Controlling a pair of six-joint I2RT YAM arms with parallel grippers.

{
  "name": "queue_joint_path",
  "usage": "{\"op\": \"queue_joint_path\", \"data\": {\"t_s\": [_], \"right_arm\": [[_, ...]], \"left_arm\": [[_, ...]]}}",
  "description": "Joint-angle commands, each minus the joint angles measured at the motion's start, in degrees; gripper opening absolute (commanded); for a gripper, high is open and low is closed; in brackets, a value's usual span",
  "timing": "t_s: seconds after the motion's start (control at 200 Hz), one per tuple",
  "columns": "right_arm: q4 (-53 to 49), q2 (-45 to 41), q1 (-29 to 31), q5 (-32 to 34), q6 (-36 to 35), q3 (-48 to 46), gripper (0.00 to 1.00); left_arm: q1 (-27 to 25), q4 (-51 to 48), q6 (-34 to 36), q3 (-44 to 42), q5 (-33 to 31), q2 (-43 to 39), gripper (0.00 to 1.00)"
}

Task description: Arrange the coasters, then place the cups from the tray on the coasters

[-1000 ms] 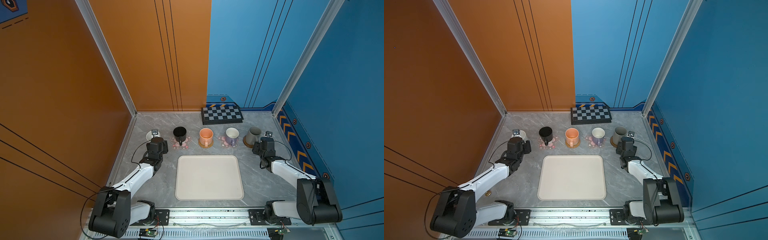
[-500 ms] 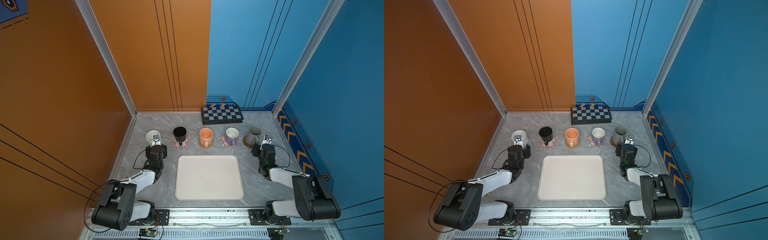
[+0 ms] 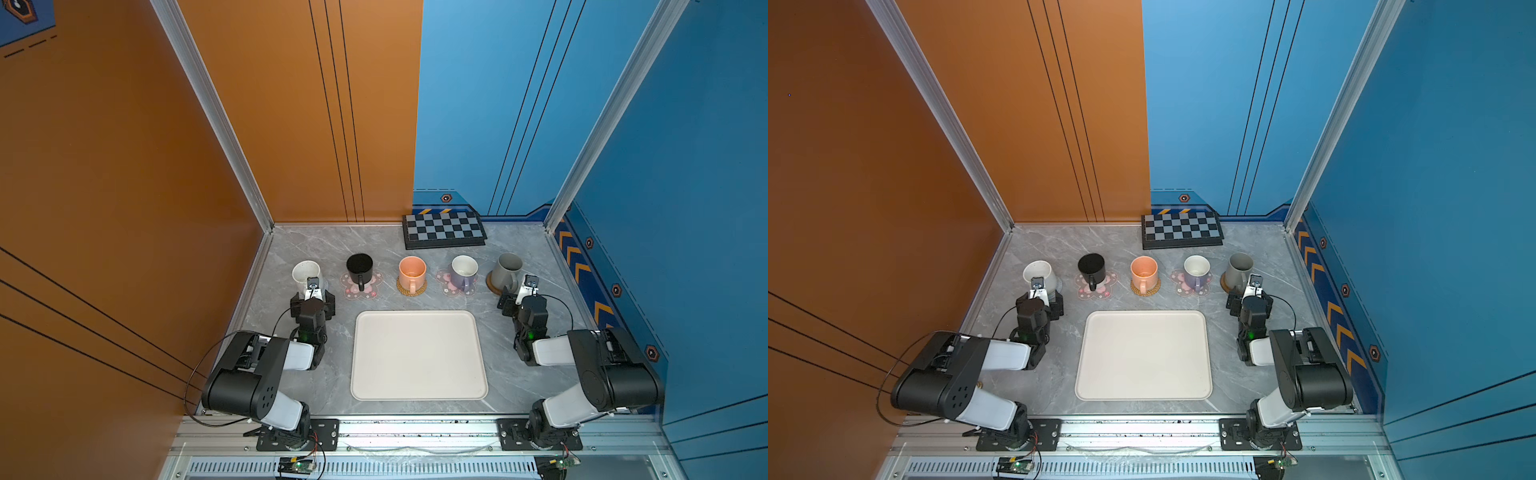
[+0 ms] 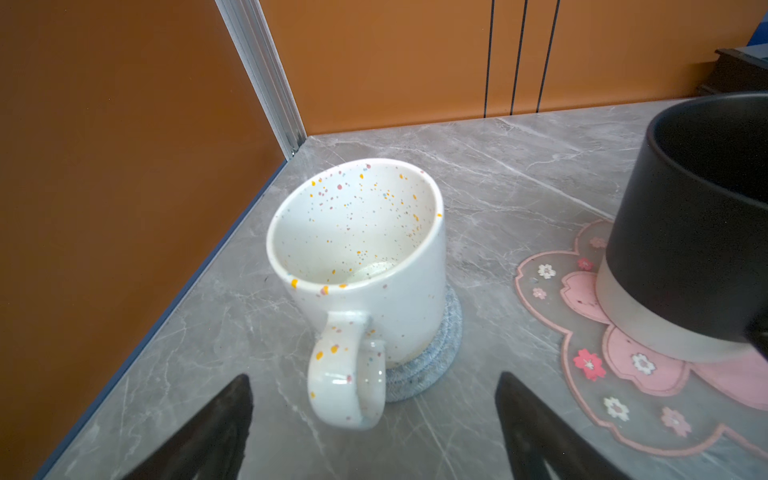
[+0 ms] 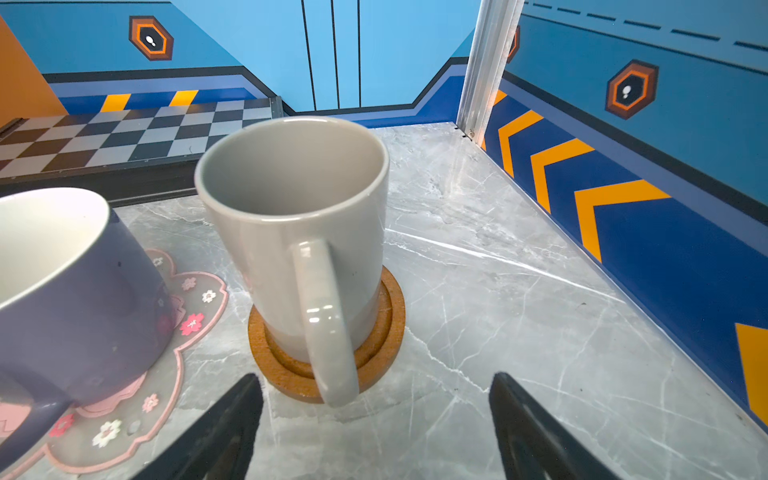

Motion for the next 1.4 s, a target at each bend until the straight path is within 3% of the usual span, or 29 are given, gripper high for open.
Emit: {"op": "queue_joint_path", "data": {"t_s": [0.0, 0.035, 0.531, 1.397], "right_arm": [[0.07, 0.2, 0.34, -0.27, -1.11, 0.97, 0.92], [-0.95, 0.24, 0.38, 0.19, -0.95, 1.58, 1.0], [-3.75, 0.28, 0.29, 0.48, -0.69, 2.99, 1.0], [-3.44, 0.28, 0.42, 0.79, -0.72, 2.81, 1.0]], "left_arm": [[0.57, 10.0, -0.11, -1.46, 0.91, 3.6, 0.98], [0.35, 11.24, 0.63, -1.42, 1.15, 4.61, 0.98], [2.51, -2.98, -1.8, 4.77, 2.51, 3.04, 0.98], [2.48, -3.29, -1.88, 4.76, 2.89, 2.9, 0.98]]}}
